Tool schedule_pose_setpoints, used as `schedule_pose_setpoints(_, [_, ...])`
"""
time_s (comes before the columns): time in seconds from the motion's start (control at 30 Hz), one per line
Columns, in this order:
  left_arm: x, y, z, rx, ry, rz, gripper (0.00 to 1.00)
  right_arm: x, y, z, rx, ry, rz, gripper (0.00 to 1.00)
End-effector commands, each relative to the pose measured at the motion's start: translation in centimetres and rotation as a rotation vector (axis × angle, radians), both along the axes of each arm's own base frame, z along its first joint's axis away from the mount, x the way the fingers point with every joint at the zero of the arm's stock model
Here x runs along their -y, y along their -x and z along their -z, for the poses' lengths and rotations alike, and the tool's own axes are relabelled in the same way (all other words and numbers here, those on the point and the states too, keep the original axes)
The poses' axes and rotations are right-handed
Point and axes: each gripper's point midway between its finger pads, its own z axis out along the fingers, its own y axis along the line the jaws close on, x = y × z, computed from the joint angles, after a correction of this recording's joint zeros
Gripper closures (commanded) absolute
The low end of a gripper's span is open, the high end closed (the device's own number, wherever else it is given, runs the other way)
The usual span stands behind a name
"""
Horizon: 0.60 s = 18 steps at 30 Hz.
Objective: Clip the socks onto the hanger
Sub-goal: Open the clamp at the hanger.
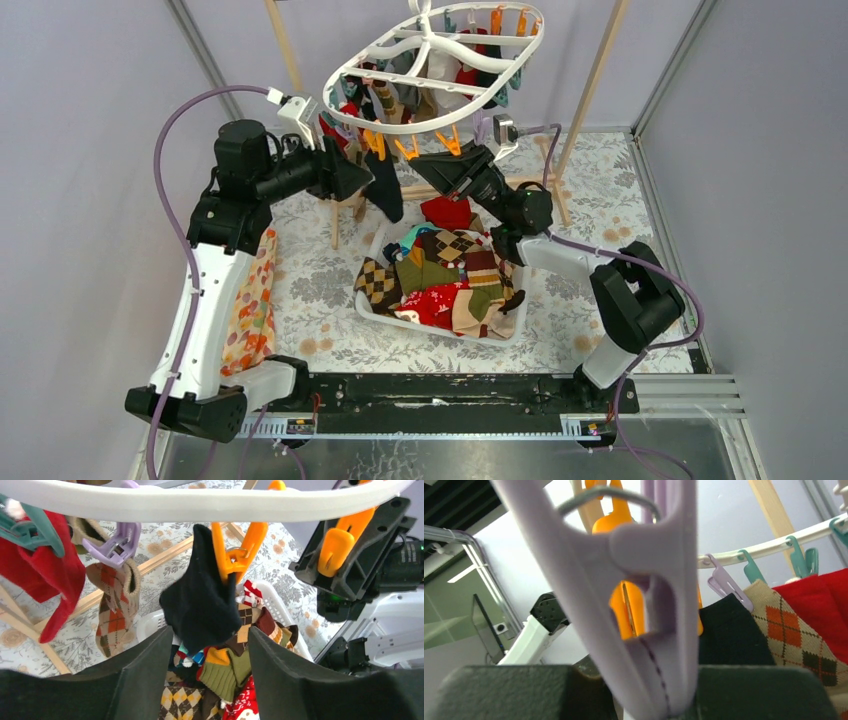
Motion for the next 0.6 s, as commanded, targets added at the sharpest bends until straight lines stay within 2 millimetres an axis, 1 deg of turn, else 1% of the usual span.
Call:
schedule_pose_setpoints(0.0, [-1.1,0.4,-1.8,0.039,-0.011,-0.063,0.32,0.2,1.6,-3.3,0.125,-0.053,0.128,0.95])
schedule_pose_setpoints(0.13, [-1.1,1.5,-2.8,0.044,0.0,-0.059,0.26,-1.3,0.7,-2.7,0.142,0.018,0.282,0.96])
schedule_pose_setpoints(0.2, [-1.1,1.9,-3.5,0.048,0.012,-0.058,0.24,-2.2,0.7,-2.3,0.146,0.053,0.344,0.97])
schedule_pose_setpoints(0.3, [-0.7,2.8,-4.7,0.049,0.044,-0.04,0.22,-2.9,0.4,-1.8,0.149,0.091,0.425,0.97])
schedule_pose_setpoints(0.43, [-0.2,3.4,-6.3,0.045,0.097,-0.019,0.2,-3.8,0.5,-1.5,0.165,0.114,0.458,0.98])
schedule_pose_setpoints(0.57, [0.3,2.9,-7.0,0.03,0.153,-0.018,0.2,-4.8,0.9,-1.6,0.188,0.127,0.462,0.98])
